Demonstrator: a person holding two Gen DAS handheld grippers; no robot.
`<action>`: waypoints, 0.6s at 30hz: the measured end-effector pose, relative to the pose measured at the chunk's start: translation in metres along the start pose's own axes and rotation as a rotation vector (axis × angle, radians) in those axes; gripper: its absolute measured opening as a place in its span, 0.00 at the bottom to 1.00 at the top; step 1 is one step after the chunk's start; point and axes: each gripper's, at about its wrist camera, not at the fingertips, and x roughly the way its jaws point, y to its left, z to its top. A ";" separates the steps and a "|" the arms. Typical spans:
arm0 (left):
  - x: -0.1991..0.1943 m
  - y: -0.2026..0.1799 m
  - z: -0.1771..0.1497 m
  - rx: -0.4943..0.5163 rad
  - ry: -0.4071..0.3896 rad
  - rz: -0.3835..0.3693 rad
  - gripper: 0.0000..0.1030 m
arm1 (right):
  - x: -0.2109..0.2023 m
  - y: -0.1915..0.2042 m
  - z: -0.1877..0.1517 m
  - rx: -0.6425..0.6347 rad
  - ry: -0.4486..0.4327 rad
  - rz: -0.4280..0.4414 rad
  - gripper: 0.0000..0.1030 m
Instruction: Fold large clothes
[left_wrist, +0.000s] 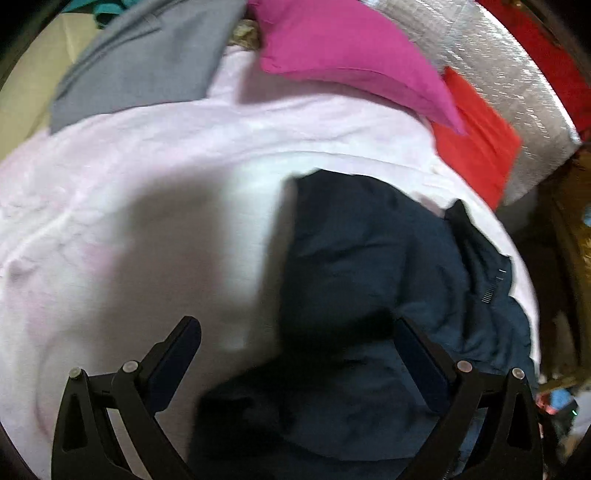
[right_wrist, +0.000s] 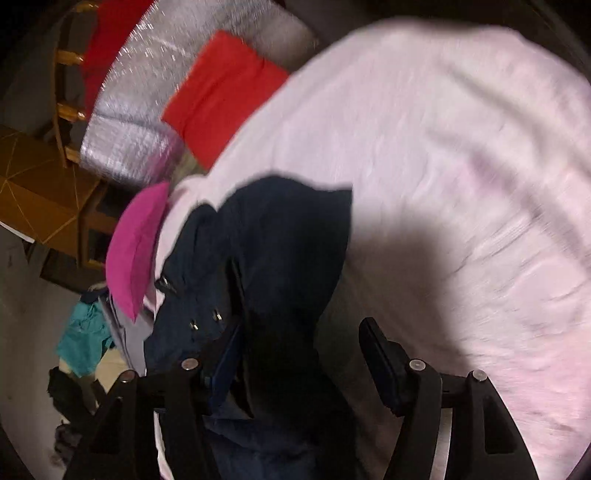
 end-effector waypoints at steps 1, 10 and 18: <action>0.004 -0.005 -0.001 0.020 0.019 -0.040 1.00 | 0.004 0.002 0.000 -0.019 -0.010 0.002 0.65; 0.022 -0.031 -0.008 0.090 0.066 -0.038 0.76 | 0.022 0.028 -0.010 -0.163 0.023 0.046 0.32; 0.005 -0.039 -0.013 0.131 -0.002 -0.017 0.37 | -0.002 0.073 -0.025 -0.363 -0.100 0.024 0.23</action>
